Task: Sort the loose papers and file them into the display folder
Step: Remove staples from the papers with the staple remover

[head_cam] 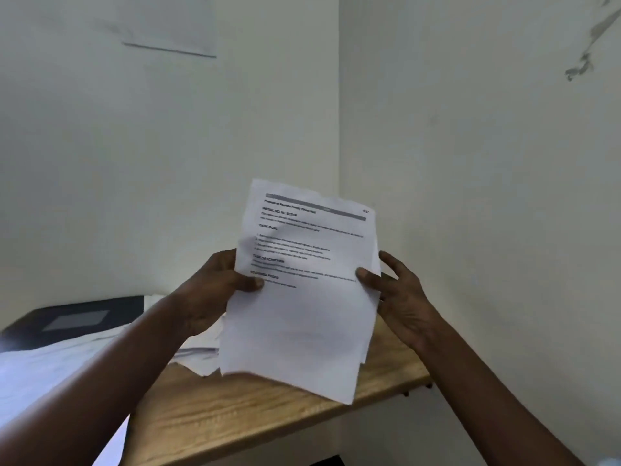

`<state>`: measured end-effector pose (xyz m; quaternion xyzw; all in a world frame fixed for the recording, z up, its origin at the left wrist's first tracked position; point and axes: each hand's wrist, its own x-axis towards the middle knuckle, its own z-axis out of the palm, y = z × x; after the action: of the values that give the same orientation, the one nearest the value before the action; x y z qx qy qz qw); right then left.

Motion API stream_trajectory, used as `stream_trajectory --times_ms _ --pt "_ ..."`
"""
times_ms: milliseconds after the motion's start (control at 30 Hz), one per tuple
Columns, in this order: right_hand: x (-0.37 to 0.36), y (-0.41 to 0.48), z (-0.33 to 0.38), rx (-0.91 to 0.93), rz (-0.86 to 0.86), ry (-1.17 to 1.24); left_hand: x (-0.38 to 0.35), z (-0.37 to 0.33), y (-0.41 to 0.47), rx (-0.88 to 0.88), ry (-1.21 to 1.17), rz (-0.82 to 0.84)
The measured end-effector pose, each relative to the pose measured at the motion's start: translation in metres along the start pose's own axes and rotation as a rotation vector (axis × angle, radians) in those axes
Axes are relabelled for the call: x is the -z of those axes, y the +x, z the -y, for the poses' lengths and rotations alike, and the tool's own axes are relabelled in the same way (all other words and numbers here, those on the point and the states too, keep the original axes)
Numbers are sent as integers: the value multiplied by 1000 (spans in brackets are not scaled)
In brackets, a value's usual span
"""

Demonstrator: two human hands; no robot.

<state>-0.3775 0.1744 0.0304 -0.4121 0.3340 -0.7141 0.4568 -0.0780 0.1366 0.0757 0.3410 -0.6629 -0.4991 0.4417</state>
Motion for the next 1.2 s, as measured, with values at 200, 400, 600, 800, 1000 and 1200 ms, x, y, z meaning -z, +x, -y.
stream_trajectory --times_ms 200,400,600,800,1000,1200 --pt "-61 36 20 133 128 -131 31 -10 4 -162 -63 -191" --pt "-91 45 -2 288 110 -309 40 5 -2 -174 -105 -373" --pt "-97 37 -43 256 125 -370 40 26 -2 -161 -78 -406" --pt "-114 61 -35 287 85 -402 53 14 16 -240 60 -503" --pt "-113 122 -57 156 88 -425 90 38 69 18 296 -430" --pt "-102 170 -123 38 103 -514 80 72 119 -278 913 -478"
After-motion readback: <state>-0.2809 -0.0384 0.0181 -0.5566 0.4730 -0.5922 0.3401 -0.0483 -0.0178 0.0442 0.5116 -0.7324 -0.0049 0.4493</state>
